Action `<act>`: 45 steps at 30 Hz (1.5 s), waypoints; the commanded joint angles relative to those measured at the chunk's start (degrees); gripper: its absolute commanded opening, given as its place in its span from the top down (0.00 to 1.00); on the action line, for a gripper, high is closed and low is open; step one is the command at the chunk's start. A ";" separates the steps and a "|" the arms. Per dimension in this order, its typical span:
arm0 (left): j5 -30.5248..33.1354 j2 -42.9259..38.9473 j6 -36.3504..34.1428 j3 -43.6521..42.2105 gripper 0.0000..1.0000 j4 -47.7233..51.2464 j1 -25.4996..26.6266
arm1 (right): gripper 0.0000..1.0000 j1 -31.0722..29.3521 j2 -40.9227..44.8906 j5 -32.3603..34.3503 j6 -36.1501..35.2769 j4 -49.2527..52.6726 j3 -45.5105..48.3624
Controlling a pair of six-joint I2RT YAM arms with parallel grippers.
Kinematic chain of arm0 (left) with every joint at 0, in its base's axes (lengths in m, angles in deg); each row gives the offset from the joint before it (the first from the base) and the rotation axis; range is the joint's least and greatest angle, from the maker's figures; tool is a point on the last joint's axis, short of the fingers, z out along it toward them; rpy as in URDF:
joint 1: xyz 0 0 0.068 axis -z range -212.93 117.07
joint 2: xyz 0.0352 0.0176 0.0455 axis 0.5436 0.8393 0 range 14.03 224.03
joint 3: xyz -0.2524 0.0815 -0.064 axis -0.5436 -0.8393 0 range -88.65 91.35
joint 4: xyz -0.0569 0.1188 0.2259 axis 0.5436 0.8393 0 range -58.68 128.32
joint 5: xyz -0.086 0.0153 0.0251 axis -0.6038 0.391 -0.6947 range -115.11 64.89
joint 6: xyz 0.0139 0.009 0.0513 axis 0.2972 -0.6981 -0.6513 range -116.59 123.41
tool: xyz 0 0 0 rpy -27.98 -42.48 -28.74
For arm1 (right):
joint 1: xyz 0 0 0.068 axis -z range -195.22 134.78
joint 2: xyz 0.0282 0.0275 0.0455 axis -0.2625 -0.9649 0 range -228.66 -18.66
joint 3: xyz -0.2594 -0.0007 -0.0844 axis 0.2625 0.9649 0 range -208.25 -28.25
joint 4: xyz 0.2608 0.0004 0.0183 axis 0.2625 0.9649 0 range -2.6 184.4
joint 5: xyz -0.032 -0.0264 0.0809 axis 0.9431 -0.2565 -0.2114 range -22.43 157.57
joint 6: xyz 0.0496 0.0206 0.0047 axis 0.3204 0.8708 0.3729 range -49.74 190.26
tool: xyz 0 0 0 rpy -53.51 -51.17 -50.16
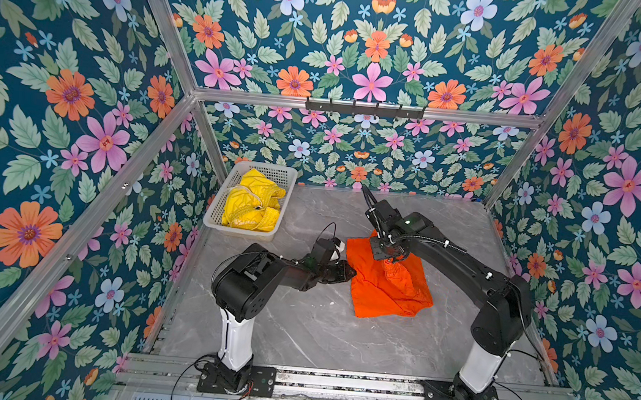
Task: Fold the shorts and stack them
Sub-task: 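Lift the waistband with the right gripper and carry it toward the left gripper, then lower the waistband onto the leg end and release with the right gripper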
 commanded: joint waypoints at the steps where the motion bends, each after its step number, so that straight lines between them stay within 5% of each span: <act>1: 1.93 0.55 -0.31 0.09 0.78 5.08 -0.02 | 0.83 -0.99 -1.37 -1.48 2.49 -1.32 0.14; 7: 2.02 0.10 -0.13 0.53 0.75 5.29 -0.02 | 0.78 -1.69 -5.48 -4.83 5.02 -4.09 1.21; 16: 8.08 -10.60 -1.69 -2.48 0.53 11.96 -0.46 | 0.41 -1.04 -1.37 -16.07 6.71 -13.68 6.14; 21: 9.62 -18.02 -3.03 -4.06 0.51 13.51 -0.48 | 0.40 4.08 10.82 -22.44 8.72 -21.12 14.18; 25: 7.83 -20.38 -2.29 -4.61 0.51 10.93 -0.37 | 0.40 7.82 16.19 -20.69 9.50 -21.43 19.49; 33: 2.78 -12.19 -1.72 0.39 0.59 6.66 2.26 | 0.42 8.06 11.74 -22.34 11.51 -23.39 23.17; 45: 6.61 0.77 -2.05 2.84 0.75 10.39 2.21 | 0.41 4.05 5.99 -17.41 9.86 -19.27 20.21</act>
